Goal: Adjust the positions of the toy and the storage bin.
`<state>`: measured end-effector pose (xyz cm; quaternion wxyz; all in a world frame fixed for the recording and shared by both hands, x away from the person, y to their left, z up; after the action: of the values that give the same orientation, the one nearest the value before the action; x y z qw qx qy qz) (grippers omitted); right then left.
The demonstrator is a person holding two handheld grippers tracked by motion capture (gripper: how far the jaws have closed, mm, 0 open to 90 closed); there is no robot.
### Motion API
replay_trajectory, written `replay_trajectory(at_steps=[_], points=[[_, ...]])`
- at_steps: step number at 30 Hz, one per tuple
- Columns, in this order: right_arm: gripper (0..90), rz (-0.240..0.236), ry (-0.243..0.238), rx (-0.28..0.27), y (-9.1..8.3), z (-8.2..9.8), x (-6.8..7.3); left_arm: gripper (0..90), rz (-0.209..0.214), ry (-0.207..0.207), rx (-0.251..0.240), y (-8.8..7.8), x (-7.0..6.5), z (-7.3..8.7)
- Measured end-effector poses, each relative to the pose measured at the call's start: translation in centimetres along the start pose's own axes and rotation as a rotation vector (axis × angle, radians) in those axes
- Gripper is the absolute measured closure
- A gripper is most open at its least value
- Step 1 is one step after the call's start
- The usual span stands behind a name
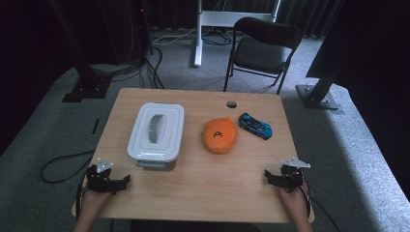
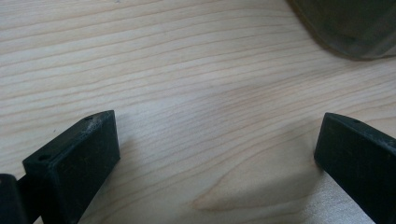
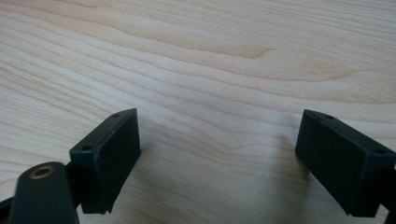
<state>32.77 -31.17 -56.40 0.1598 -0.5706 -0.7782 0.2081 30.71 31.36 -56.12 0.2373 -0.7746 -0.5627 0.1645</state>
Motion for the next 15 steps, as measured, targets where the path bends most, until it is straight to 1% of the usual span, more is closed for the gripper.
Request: replay_trajectory(at_steps=[3,5,15], points=[[13.2,0.0,0.0,0.0,0.0,0.0,0.0,0.5,0.003,0.002,0.0,0.01,0.03,0.0],[13.2,-0.001,0.001,0.001,-0.02,0.0,-0.01,0.5,-0.004,-0.002,0.001,-0.03,-0.03,0.01],[13.2,-0.009,-0.003,0.001,-0.07,0.03,-0.09,0.5,-0.005,-0.003,0.002,-0.04,-0.05,0.02]])
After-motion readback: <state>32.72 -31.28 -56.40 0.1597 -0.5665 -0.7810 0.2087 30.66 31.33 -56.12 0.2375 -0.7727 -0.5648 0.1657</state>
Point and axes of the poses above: each handheld gripper's, and its own axes: y roughly forward along the jaws, z roughly out of its underside, x roughly to its left, the point moved 2 cm from there along y, roughly forward along the jaws, and after that the axes turned 13 degrees about -x, right-handed, at the moved point
